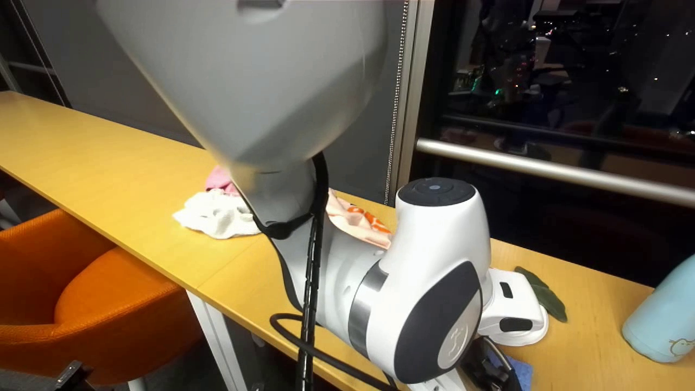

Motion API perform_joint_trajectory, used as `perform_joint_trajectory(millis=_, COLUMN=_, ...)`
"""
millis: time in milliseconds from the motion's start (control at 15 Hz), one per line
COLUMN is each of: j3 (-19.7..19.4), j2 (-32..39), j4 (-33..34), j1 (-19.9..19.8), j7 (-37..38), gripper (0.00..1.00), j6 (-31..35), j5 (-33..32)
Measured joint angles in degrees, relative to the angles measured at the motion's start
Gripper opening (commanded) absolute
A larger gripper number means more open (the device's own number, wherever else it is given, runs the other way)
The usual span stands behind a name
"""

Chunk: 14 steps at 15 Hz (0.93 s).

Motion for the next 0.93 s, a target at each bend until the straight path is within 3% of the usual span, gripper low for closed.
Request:
perform_joint_trajectory(millis=267, j3=1.4, j2=-0.6, j4=4.3, j1=-0.3, j7=-0.1, gripper=1.00, j6=-3.5, j5=0.9)
perform_joint_trajectory(millis=667, j3=10.5, j2=-7.3, j4=8.9, j1=-4.3, j7=-3.1, gripper=1.00, j6=-13.6, j5=4.3)
perform_joint_trajectory(millis=933, j3=14.0, j2=-7.8, j4=12.4, j1=-5.3, j7=-4.7, gripper=1.00, j6=-19.9, j5=7.0)
